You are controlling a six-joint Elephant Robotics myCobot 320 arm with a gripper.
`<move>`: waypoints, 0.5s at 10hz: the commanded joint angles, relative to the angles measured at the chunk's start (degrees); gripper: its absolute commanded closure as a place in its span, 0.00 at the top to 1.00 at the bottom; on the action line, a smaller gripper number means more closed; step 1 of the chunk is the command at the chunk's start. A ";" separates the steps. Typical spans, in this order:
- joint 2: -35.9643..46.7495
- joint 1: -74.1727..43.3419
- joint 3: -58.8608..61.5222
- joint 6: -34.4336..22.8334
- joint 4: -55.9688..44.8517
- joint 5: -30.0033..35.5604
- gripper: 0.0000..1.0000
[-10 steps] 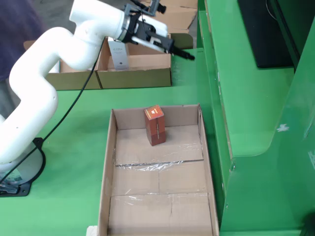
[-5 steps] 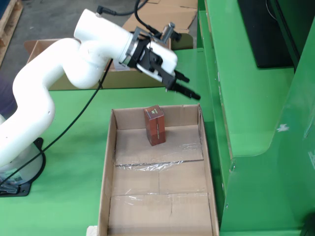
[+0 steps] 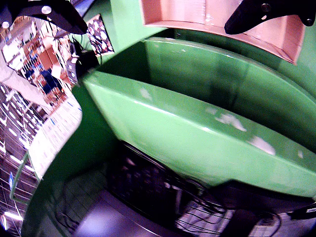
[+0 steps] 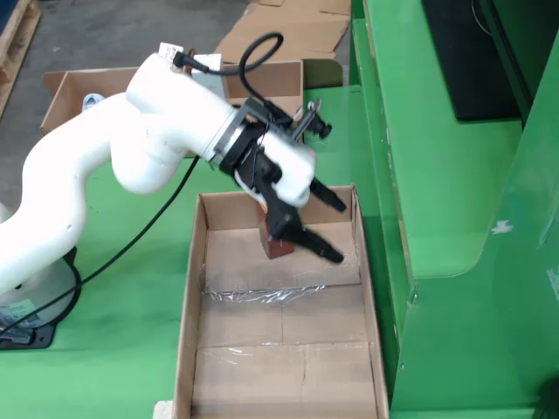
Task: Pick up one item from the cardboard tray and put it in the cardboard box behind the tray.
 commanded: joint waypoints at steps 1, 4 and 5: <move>1.78 -1.56 1.49 0.01 0.68 -0.62 1.00; 1.78 -1.56 1.48 0.00 0.68 -0.61 1.00; 1.78 -1.56 1.48 0.00 0.68 -0.61 1.00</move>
